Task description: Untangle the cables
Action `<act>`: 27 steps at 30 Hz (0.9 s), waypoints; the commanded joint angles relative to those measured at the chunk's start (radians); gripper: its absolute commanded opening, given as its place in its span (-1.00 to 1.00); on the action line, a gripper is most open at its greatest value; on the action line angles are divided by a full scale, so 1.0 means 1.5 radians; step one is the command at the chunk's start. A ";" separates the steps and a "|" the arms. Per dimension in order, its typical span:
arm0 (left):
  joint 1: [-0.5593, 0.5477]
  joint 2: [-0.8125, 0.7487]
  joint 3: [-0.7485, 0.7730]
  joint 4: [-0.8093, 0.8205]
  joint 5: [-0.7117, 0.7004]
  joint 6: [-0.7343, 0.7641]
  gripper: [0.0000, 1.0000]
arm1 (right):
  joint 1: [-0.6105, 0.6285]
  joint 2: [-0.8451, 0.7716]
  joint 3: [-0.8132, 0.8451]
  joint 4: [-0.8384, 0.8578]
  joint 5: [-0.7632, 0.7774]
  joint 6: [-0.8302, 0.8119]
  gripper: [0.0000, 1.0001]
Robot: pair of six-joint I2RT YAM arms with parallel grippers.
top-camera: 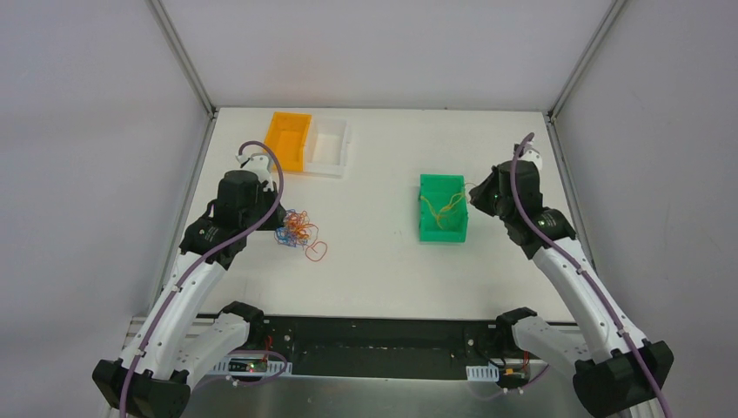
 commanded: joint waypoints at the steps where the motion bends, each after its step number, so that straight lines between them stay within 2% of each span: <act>1: 0.003 -0.013 -0.006 0.026 0.005 0.005 -1.00 | -0.002 0.050 -0.008 0.018 0.031 0.001 -1.00; 5: 0.003 -0.013 -0.005 0.026 0.005 0.005 -1.00 | -0.002 0.112 0.012 0.054 0.101 -0.022 -1.00; 11: 0.003 -0.017 -0.008 0.026 0.005 0.005 -1.00 | -0.002 0.210 0.109 0.017 0.316 -0.040 -1.00; 15: 0.003 -0.016 -0.008 0.026 0.005 0.007 -1.00 | 0.016 0.252 0.139 0.011 0.308 -0.055 -1.00; 21: 0.003 -0.013 -0.007 0.026 0.005 0.007 -1.00 | 0.098 0.306 0.141 0.011 0.376 -0.082 -1.00; 27: 0.003 -0.011 -0.007 0.026 0.005 0.008 -1.00 | 0.128 0.381 0.163 -0.012 0.351 -0.079 -1.00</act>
